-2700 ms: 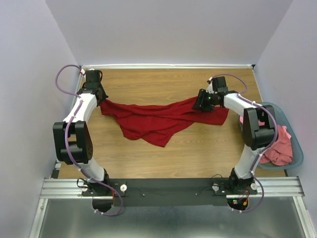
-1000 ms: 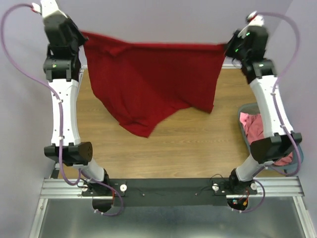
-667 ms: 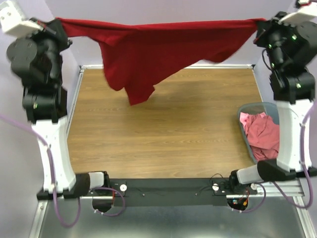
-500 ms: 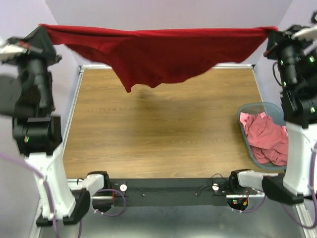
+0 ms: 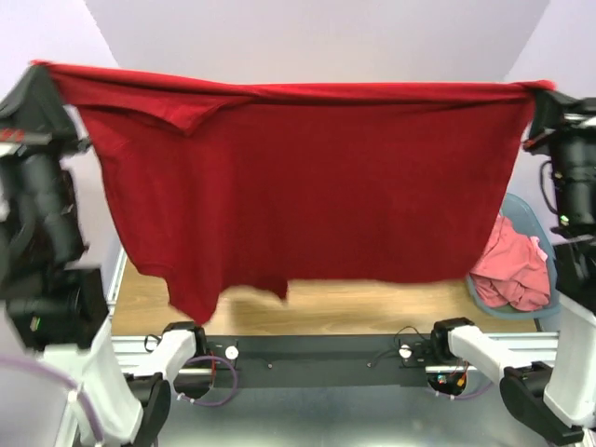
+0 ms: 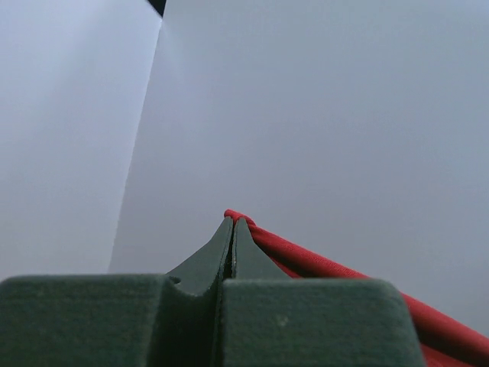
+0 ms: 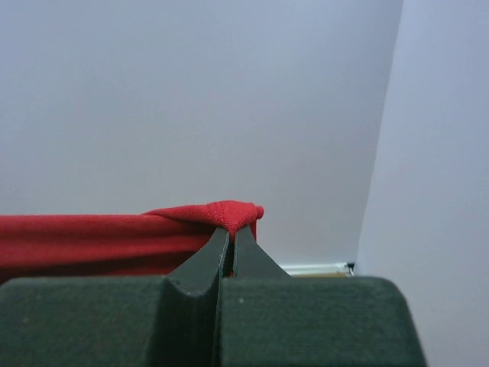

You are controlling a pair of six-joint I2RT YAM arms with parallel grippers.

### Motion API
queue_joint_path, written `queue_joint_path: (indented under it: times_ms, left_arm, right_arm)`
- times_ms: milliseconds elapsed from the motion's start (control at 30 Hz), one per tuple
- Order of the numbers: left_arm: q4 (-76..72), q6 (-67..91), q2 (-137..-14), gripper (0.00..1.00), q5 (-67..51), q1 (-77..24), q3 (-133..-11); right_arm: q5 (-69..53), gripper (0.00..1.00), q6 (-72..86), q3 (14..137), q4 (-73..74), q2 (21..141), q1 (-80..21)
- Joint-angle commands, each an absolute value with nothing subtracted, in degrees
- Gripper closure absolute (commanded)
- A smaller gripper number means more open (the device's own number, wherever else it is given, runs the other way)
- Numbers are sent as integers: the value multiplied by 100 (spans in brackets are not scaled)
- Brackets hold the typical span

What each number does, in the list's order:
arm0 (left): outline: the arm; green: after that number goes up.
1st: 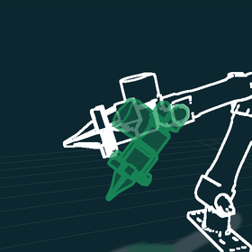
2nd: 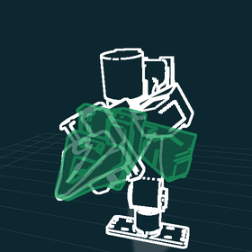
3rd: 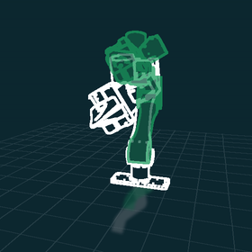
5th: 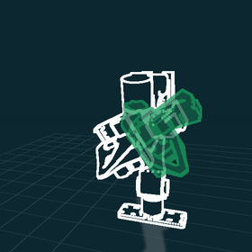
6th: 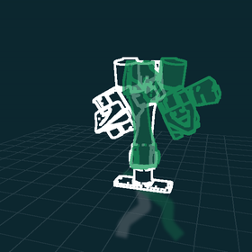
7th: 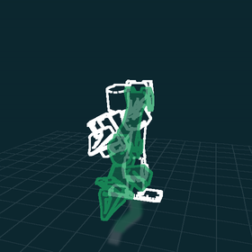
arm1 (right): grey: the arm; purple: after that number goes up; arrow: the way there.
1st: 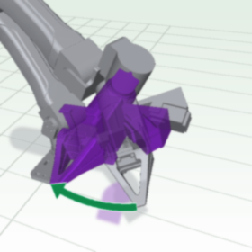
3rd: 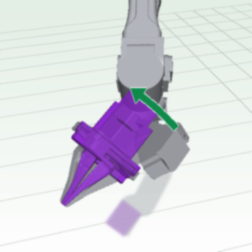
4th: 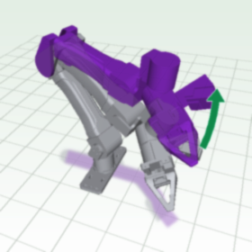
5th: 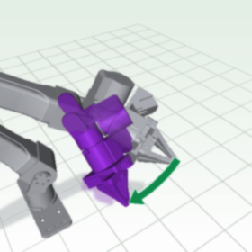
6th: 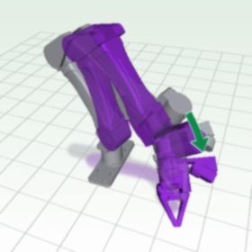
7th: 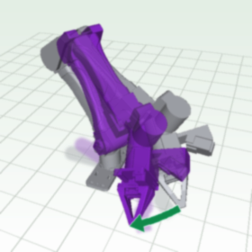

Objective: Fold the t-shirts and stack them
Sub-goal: Flatten the tshirt out, then fold the tshirt

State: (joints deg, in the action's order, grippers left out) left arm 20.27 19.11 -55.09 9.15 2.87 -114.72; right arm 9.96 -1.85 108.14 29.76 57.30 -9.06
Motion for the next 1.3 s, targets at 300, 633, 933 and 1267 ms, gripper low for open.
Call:
queue_joint_path:
  times_ms: [300, 633, 933, 1267]
  left_arm:
    - [1055, 1336, -8329, 100, 835, 308, -8622]
    - [1028, 1354, -11574, 100, 782, 290, -9710]
    - [1310, 1239, -12453, 100, 589, 229, -11162]
    - [1441, 1871, -12525, 100, 360, 228, -11110]
  right_arm:
    - [1942, 99, -405, 8623, 2875, 7706, -862]
    - [1811, 99, -465, 8331, 1310, 10562, -651]
    - [1784, 99, -897, 9773, 1266, 12128, -633]
    - [1802, 99, -659, 10143, 1283, 12507, -545]
